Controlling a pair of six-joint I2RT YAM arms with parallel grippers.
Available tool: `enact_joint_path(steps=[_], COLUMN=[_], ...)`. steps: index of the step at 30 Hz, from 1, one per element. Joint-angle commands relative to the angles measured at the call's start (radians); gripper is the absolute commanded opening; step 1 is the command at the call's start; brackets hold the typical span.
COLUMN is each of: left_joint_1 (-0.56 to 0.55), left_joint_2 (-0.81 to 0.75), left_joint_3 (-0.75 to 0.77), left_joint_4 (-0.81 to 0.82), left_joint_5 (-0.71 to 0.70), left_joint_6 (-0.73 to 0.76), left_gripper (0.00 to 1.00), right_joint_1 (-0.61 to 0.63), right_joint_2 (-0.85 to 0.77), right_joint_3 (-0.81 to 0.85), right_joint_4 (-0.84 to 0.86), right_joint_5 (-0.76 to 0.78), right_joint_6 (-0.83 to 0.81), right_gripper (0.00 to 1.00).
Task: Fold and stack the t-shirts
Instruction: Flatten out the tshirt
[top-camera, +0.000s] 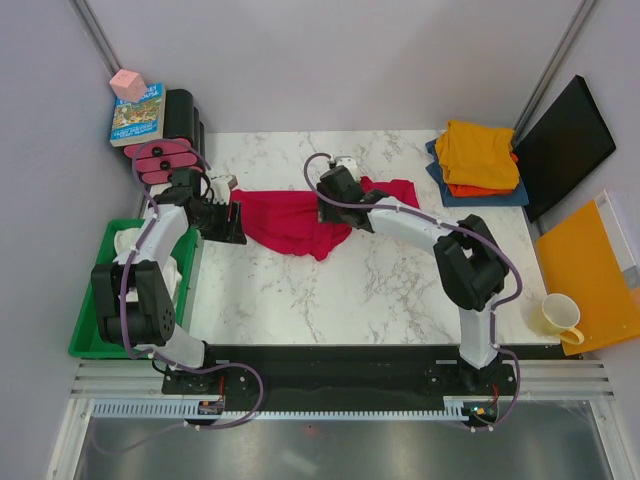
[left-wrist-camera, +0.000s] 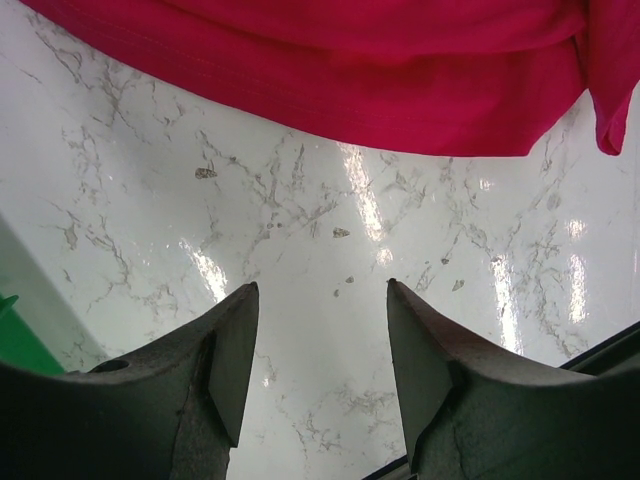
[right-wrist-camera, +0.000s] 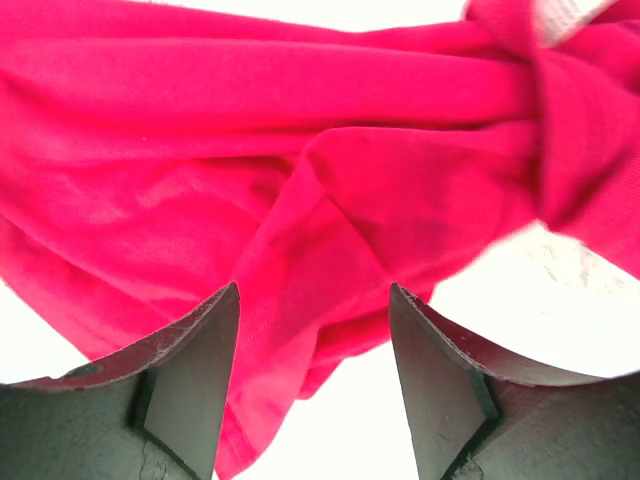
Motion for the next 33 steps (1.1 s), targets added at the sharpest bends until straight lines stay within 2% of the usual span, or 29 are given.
enact_joint_path(steps=[1, 4, 8, 21, 33], left_joint_1=[-0.006, -0.006, -0.008, -0.008, -0.006], left_joint_2=[-0.006, -0.003, 0.001, -0.022, -0.012], left_joint_3=[0.000, 0.001, 0.001, -0.039, -0.051], left_joint_4=[0.014, 0.016, 0.017, 0.019, 0.032], left_joint_5=[0.034, 0.039, 0.040, 0.024, 0.028], left_joint_6=[0.027, 0.024, 0.025, 0.048, 0.043], left_gripper=[0.61, 0.61, 0.61, 0.60, 0.60], right_joint_1=[-0.001, -0.001, -0.001, -0.001, -0.001], right_joint_2=[-0.110, -0.143, -0.112, 0.015, -0.014], right_joint_3=[-0.089, -0.159, -0.168, -0.042, -0.037], right_joint_4=[0.070, 0.112, 0.110, 0.126, 0.175], right_joint_5=[0.040, 0.037, 0.017, 0.000, 0.019], right_joint_6=[0.059, 0.087, 0.097, 0.108, 0.128], right_gripper=[0.68, 0.68, 0.66, 0.63, 0.61])
